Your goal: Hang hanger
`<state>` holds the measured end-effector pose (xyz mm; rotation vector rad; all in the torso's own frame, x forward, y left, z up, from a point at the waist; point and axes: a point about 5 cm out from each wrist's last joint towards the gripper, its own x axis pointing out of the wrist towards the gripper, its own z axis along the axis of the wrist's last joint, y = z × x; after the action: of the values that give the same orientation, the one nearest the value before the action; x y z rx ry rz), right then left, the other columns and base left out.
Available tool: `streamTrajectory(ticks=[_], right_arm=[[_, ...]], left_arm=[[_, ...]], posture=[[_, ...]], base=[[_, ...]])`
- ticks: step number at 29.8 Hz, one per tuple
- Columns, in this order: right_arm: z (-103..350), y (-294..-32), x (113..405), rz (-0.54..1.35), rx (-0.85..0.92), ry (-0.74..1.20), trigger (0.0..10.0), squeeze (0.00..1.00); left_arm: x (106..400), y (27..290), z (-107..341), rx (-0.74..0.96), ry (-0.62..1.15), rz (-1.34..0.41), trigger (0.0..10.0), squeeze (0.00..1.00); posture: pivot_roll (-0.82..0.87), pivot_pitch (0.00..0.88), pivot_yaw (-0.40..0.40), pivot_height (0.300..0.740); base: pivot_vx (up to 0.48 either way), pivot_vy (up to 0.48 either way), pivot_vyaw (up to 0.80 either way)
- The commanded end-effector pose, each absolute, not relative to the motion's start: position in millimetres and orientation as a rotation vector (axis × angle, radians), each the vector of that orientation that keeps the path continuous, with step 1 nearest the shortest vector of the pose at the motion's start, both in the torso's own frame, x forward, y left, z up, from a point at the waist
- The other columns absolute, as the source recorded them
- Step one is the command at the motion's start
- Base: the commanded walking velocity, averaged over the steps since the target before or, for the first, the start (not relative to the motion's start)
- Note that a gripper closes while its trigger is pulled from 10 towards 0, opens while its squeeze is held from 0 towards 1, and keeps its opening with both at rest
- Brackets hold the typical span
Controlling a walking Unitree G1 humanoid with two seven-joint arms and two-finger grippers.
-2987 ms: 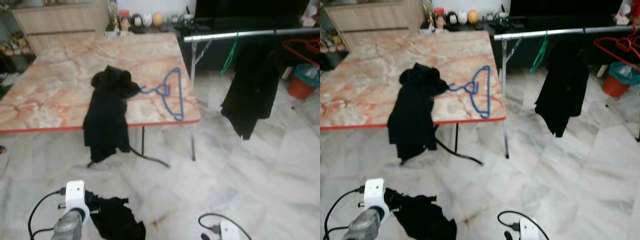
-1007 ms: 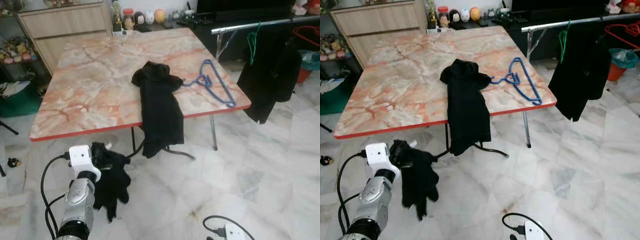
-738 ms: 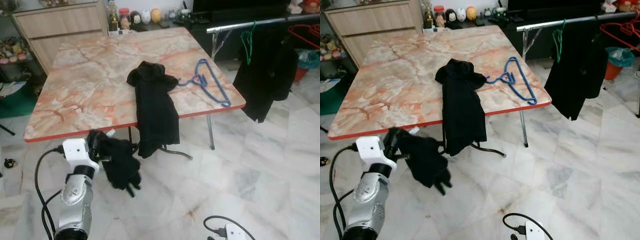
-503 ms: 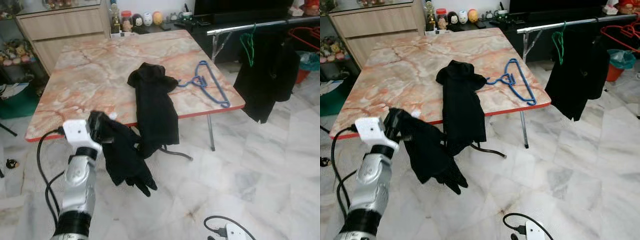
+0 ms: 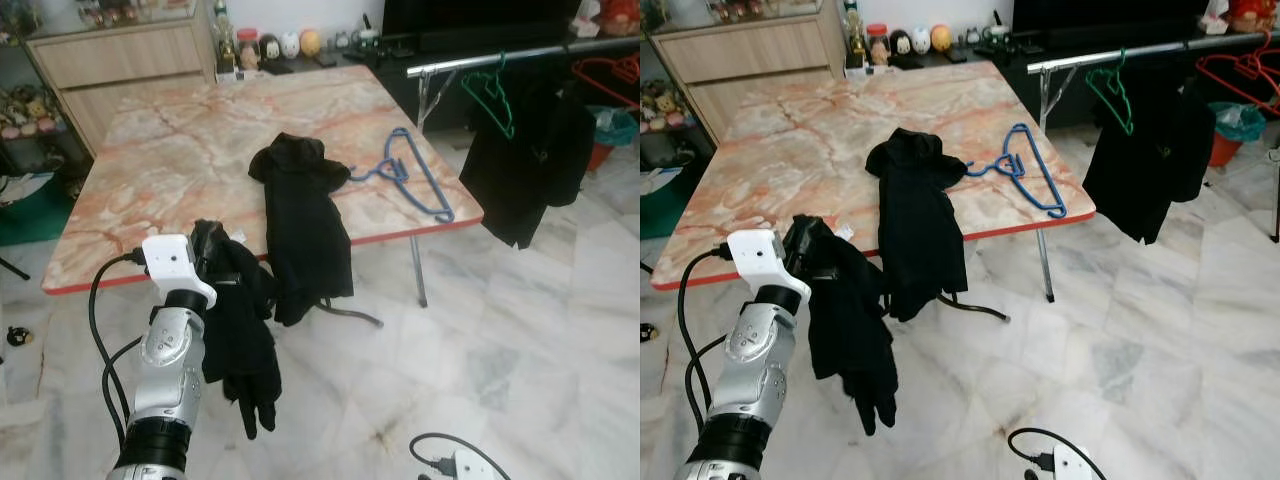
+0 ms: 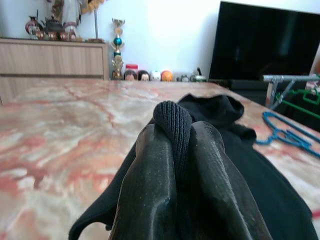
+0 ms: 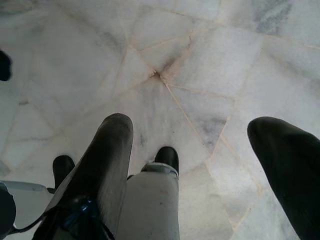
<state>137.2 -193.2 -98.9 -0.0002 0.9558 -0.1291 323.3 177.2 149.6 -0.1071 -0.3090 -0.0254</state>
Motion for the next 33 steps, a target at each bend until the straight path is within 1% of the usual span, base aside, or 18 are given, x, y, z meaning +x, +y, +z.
streamTrajectory(ticks=[1,8,23,27,33], right_arm=[[-98.7,-191.9,137.9,-0.147,0.017,0.947,10.0,0.00],[-98.3,-192.4,138.9,-0.148,0.018,0.945,10.0,0.00],[-97.7,-192.5,140.7,-0.146,0.018,0.944,10.0,0.00],[-97.7,-192.4,140.9,-0.146,0.020,0.944,10.0,0.00],[-97.8,-192.0,140.8,-0.146,0.022,0.944,10.0,0.00]], left_arm=[[324.5,182.7,167.4,-0.115,-0.379,-0.004,10.0,0.00],[320.7,186.1,162.8,-0.115,-0.366,0.016,10.0,0.00],[327.2,196.6,178.7,-0.114,-0.402,0.051,10.0,0.00],[331.3,200.3,188.4,-0.110,-0.428,0.056,10.0,0.00],[344.3,205.0,217.9,-0.093,-0.497,0.059,10.0,0.00]], posture=[[0.03,0.000,0.050,0.740],[0.03,0.000,0.048,0.740],[0.04,0.000,0.046,0.740],[0.04,0.000,0.046,0.740],[0.04,0.000,0.049,0.740]], base=[[0.315,0.000,0.00],[0.315,0.000,0.00],[0.313,0.000,0.00],[0.314,0.000,0.00],[0.317,0.000,0.00]])
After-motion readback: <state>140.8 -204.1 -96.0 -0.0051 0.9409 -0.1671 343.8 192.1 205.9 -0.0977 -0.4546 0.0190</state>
